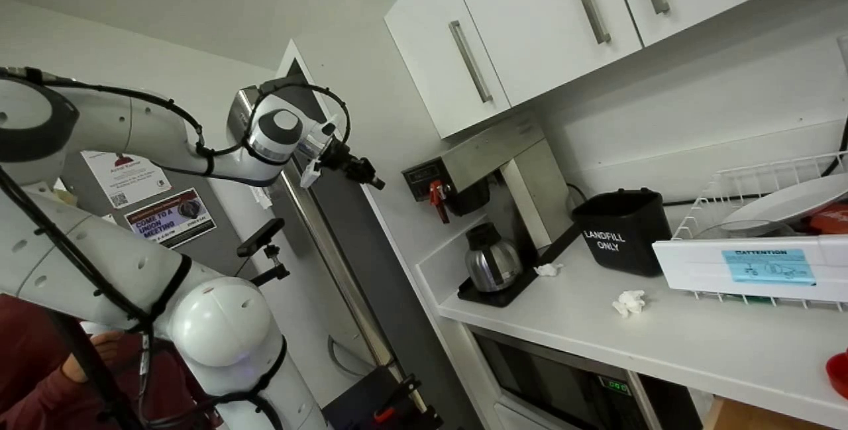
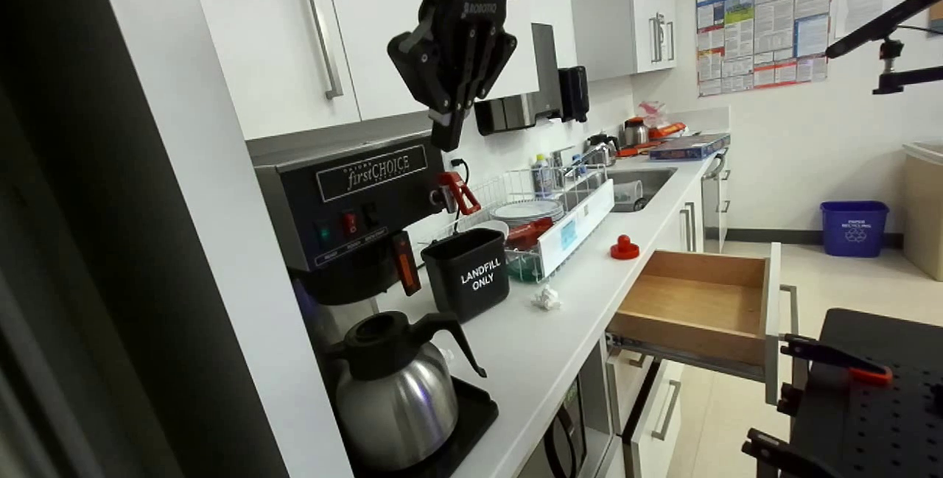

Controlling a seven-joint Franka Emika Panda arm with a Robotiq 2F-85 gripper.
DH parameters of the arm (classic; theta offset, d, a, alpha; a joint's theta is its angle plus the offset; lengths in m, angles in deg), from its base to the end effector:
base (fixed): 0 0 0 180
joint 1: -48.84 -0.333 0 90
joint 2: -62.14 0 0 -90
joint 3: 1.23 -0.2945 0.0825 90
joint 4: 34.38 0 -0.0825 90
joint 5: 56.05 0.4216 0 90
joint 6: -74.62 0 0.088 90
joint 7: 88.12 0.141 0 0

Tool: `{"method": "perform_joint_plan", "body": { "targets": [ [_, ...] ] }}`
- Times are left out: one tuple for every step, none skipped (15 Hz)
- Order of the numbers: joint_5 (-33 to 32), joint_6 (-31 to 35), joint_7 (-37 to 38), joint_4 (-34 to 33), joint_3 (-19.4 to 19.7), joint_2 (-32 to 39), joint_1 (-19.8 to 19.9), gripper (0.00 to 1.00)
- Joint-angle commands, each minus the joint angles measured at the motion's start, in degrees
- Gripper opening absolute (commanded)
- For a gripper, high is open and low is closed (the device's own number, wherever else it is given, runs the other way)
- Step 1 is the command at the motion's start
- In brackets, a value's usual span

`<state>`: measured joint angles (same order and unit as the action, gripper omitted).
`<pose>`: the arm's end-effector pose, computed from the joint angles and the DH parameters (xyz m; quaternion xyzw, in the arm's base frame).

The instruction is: Press the power-off button on the coffee maker.

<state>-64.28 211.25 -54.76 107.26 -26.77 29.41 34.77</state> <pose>0.3783 0.3058 0.4587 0.9581 0.0872 0.2717 0.0228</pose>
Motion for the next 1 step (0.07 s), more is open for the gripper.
{"method": "perform_joint_plan", "body": {
  "targets": [
    [2.64,-0.43,-3.46,1.32,0.77,-2.27,-0.96,0.00]
  ]
}}
